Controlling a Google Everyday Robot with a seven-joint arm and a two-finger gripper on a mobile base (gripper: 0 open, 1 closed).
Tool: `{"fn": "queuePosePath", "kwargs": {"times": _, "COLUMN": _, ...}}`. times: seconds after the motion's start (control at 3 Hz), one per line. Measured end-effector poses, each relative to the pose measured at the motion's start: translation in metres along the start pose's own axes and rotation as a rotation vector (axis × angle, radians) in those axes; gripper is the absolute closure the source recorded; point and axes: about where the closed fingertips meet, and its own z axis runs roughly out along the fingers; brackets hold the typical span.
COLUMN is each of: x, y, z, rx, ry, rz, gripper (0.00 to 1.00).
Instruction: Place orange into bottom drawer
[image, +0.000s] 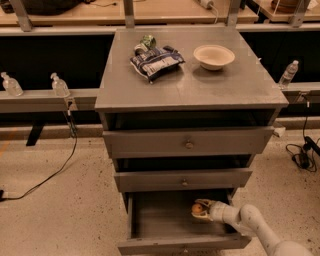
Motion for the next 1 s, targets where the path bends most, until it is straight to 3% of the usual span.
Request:
{"fn": "queuePosePath", "kwargs": {"times": 0.33, "x": -0.001, "y": 0.001, "z": 0.007, "rx": -0.044, "ry": -0.026, "rz": 0.046, "gripper": 1.0}}
{"fn": "queuePosePath", "kwargs": {"times": 0.67, "x": 0.003, "y": 0.001, "z": 0.018, "rx": -0.066, "ry": 0.007, "rz": 0.078, "gripper": 0.97}}
{"fn": "queuePosePath", "kwargs": {"times": 1.0, "x": 0.006, "y": 0.004, "z": 0.027, "rx": -0.085, "ry": 0.041, "rz": 0.072, "gripper": 0.74}}
